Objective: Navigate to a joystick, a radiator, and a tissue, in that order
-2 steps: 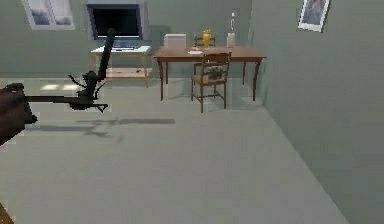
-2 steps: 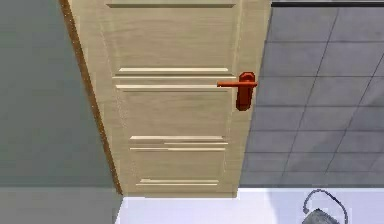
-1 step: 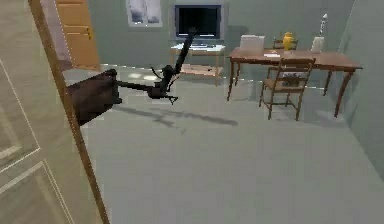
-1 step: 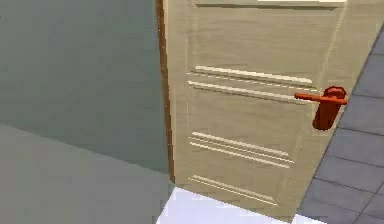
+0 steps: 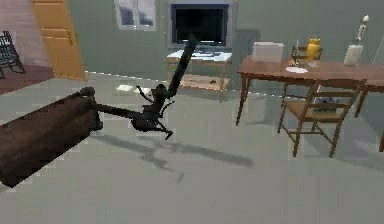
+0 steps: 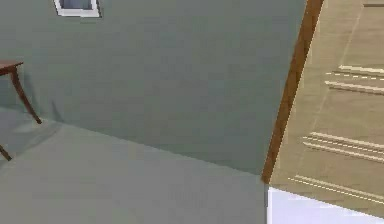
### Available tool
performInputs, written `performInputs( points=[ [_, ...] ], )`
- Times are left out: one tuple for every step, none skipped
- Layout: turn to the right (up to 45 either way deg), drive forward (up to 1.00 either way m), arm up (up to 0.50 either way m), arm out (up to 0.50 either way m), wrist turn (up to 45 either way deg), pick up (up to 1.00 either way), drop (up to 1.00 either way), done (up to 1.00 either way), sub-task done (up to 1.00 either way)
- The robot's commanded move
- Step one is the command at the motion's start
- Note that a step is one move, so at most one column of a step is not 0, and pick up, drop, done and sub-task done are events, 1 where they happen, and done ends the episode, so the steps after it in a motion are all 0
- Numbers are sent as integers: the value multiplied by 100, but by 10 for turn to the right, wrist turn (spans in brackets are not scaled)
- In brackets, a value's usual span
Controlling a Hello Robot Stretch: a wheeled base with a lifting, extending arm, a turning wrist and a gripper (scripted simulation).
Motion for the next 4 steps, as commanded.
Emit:
performInputs(
  points=[
    [-450,0,0,0,0,0,0,0,0],
    [-150,0,0,0,0,0,0,0,0],
    [-30,0,0,0,0,0,0,0,0],
    [0,100,0,0,0,0,0,0,0]
  ],
)
